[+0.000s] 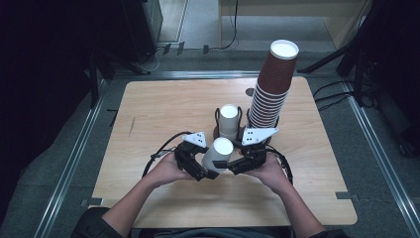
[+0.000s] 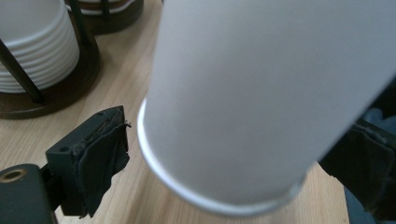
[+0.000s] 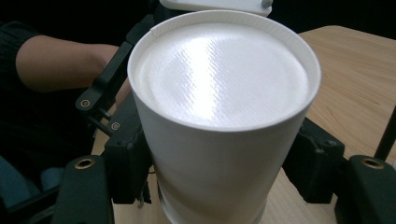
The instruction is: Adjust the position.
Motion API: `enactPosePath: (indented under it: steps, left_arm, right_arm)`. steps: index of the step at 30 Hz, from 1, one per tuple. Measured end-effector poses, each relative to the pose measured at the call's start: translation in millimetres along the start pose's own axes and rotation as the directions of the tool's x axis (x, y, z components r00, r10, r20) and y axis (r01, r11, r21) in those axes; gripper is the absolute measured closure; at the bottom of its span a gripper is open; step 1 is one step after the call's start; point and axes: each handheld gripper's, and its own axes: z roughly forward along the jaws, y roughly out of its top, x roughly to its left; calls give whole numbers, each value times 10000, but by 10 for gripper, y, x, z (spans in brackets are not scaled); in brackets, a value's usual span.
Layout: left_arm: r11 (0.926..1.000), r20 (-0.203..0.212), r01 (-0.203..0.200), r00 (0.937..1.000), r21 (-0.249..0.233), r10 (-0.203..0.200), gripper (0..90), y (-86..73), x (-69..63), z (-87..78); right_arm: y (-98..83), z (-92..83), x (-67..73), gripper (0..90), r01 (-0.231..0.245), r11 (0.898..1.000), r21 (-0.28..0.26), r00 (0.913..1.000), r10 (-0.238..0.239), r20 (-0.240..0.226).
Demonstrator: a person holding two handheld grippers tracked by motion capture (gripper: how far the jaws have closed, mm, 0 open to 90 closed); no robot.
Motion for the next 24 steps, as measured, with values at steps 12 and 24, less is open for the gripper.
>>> enactPosePath:
  steps: [12, 24]
  left_arm:
    - [9990, 339, 111, 9994, -442, -96, 247, -24, 25, -36]
    - [9990, 151, 25, 9999, -450, -18, 301, -23, 48, -72]
  right_arm:
    - [-7, 5, -13, 322, -127, 9996, -264, 9999, 127, -17]
    - [0, -12, -31, 317, -398, 9989, -235, 9991, 401, 148]
